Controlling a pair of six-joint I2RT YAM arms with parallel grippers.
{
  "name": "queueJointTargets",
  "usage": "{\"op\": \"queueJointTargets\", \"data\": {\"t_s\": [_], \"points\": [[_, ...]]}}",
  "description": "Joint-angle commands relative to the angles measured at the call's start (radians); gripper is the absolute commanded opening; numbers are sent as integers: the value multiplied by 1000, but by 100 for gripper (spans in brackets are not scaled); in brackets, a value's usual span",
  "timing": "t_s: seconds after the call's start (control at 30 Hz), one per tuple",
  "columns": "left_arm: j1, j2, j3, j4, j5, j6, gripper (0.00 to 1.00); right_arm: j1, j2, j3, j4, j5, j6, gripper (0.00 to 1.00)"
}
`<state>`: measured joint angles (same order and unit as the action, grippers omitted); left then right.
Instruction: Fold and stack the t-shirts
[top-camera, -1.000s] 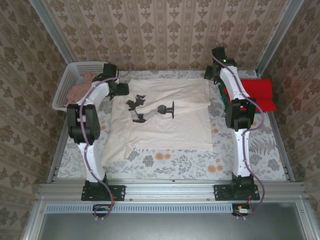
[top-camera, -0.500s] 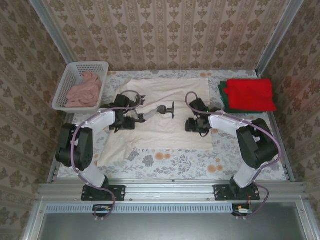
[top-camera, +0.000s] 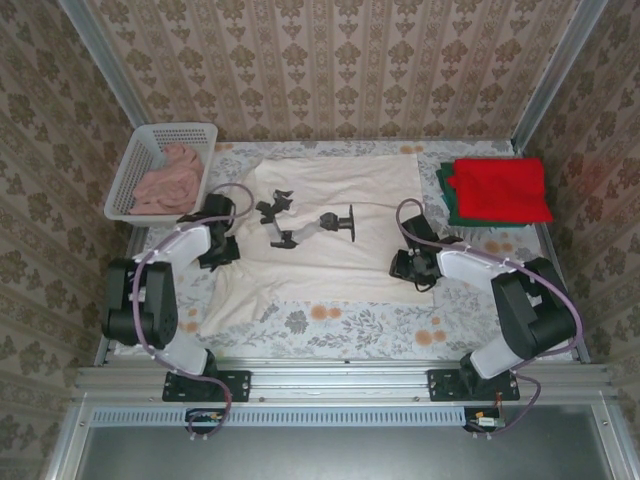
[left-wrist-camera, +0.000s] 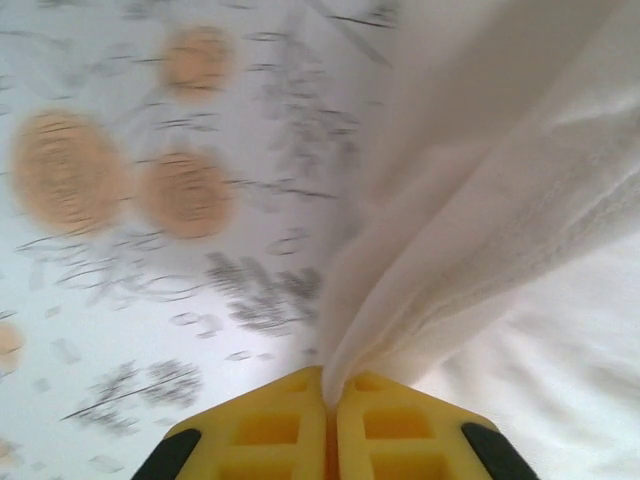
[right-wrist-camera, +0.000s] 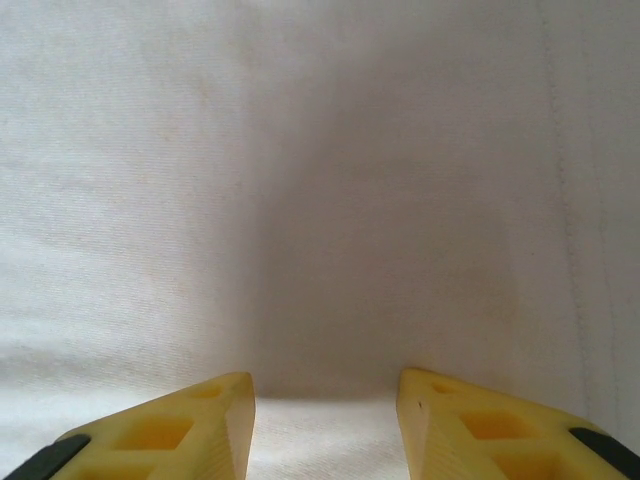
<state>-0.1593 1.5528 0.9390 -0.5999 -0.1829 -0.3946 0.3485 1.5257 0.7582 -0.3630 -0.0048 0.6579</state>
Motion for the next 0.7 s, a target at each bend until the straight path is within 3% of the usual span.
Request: {"op": "queueJointTargets", "data": {"t_s": [0.0,0.1,0.2,0.27,0.3,0.43,0.5,0.53,0.6,0.67], "points": [[69,-84,-49,-31,11,-18,10,-15,-42,-18,-84,44,9,45],[134,-121,-76,-33,20,-16,11,-53,-76,-25,-122,55,-18,46],[156,-134,-89,-51,-19,-44,19,-69,-152,-30,-150,60,-38,46],[167,-154,-104,-73,-93,-69,21,-46,-212,-30,-165,57,-37,47],[177,-162,-112,-77,-121,-76,29,-28,-236,-28,-168,59,-34,48],[218,-178,-136,-81,-141,-97,37,78,-281,-23,-209,89,1,50],[188,-230,-156,-57,-123,-98,42,141,-261,-28,-164,92,23,51],[164,-268,-166,-29,-95,-95,50,172,-229,-23,-117,86,28,51],[100,-323,-188,49,-7,-85,60,214,-128,18,-54,72,20,51],[-1,-330,-182,114,48,-103,64,232,8,77,-47,77,21,50]]}}
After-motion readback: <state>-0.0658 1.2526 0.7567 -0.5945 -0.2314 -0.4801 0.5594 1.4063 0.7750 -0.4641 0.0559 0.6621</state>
